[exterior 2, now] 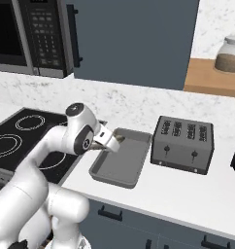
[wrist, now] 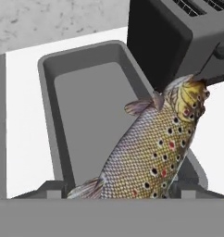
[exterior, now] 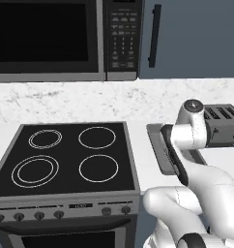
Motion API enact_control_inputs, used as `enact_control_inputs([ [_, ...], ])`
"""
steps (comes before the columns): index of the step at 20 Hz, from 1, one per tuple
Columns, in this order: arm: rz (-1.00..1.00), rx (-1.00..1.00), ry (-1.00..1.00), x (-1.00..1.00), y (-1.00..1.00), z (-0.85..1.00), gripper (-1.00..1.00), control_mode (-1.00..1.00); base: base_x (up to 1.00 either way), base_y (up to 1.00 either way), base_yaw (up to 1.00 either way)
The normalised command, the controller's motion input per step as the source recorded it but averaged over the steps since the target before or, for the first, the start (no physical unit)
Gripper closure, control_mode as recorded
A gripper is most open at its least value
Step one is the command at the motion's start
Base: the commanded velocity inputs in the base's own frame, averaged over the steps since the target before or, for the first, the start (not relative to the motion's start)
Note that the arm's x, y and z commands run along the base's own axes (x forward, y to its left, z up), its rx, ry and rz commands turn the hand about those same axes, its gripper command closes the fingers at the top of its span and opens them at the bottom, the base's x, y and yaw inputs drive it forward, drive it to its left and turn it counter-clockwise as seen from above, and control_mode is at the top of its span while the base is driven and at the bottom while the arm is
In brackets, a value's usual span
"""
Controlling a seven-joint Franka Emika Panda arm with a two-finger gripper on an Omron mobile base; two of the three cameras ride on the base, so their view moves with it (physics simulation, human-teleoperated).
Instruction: Place one tomato and one fish in each tupperware on the nearby counter, to pack two identical lunches.
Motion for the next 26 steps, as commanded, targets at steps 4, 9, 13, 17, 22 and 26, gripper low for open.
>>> enact_control_inputs([
  [4, 0.0, 0.07, 0.22, 0.9, -0.36, -0.67, 1.0, -1.0, 0.0, 0.0, 0.0],
  [9, 0.01, 0.12, 0.03, 0.66, -0.45, -0.7, 1.0, -1.0, 0.0, 0.0, 0.0],
  [13, 0.0, 0.02, -0.01, 0.27, -0.13, -0.14, -1.0, -1.0, 0.0, 0.0, 0.0],
  [17, 0.0, 0.0, -0.02, -0.09, 0.04, 0.08, -1.0, -1.0, 0.0, 0.0, 0.0],
  [22, 0.0, 0.0, -0.03, -0.51, 0.1, 0.3, -1.0, -1.0, 0.0, 0.0, 0.0],
  [26, 0.0, 0.0, -0.1, -0.76, 0.26, 0.47, -1.0, -1.0, 0.0, 0.0, 0.0],
])
